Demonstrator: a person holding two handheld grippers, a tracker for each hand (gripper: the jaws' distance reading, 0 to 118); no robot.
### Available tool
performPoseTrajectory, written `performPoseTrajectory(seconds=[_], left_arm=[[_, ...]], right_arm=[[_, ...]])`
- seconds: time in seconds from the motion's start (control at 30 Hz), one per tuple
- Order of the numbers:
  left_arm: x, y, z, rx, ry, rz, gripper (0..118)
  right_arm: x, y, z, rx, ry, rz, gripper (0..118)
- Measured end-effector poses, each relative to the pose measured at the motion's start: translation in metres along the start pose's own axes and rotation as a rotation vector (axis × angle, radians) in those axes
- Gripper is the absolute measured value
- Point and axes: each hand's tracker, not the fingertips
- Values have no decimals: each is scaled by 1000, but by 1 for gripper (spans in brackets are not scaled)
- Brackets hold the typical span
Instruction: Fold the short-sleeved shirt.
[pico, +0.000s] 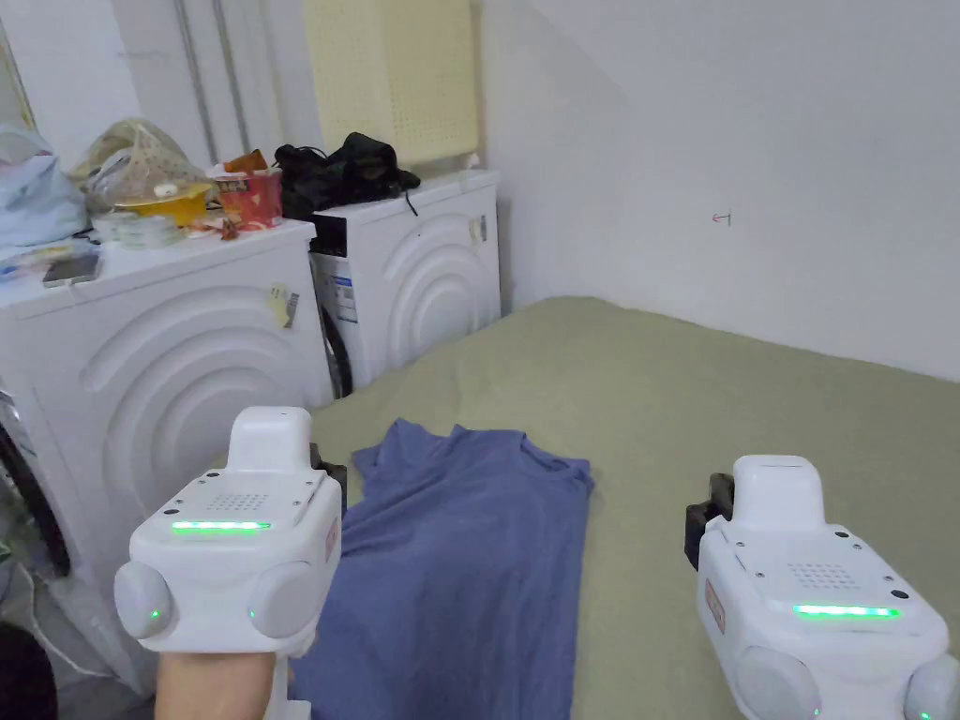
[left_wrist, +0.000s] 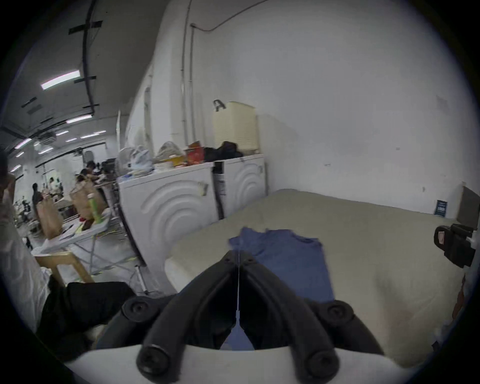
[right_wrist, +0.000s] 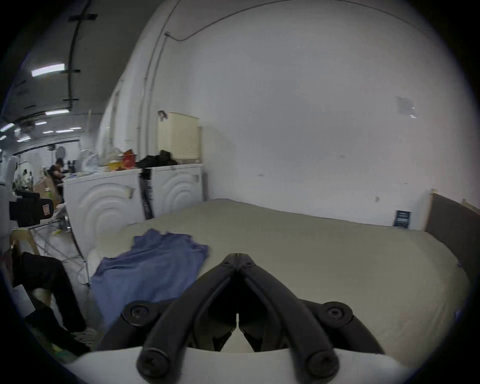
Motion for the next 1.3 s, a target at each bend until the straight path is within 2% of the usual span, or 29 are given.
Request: performPoseTrajectory(seconds=[0.2, 0.37, 0.47, 0.8, 0.93, 1.0, 1.03, 1.07, 1.1, 1.13, 1.17, 1.3], left_arm=[[-9, -1, -5, -10, 17, 15, 1], [6, -4, -28, -32, -22, -1, 1], [22, -13, -58, -113, -86, 16, 1], [100, -61, -252, -462, -245, 1, 1], [135, -78, -321, -632, -244, -89, 0], [144, -81, -331, -676, -263, -113, 1], [147, -83, -337, -688, -272, -111, 18], [150, -85, -342, -682, -279, -105, 59], [153, -90, -347, -725, -306, -114, 106], [154, -97, -353, -778, -289, -140, 118], [155, -102, -354, -717, -262, -142, 111], [162, -118, -366, -771, -235, -185, 111]], right_arm=[[-23, 3, -11, -6, 51, 5, 0], [-16, 0, -22, -26, 41, 11, 0], [-12, -7, -34, -51, 30, 17, 0], [7, -60, -95, -189, 0, 34, 0], [14, -75, -120, -231, -9, 23, 0], [17, -80, -127, -242, -14, 29, 0], [19, -83, -129, -247, -15, 30, 0], [21, -85, -131, -253, -15, 30, 0], [23, -87, -132, -256, -16, 28, 0], [26, -89, -133, -261, -20, 26, 0], [28, -90, -131, -268, -23, 23, 0], [40, -93, -122, -283, -38, 11, 0]])
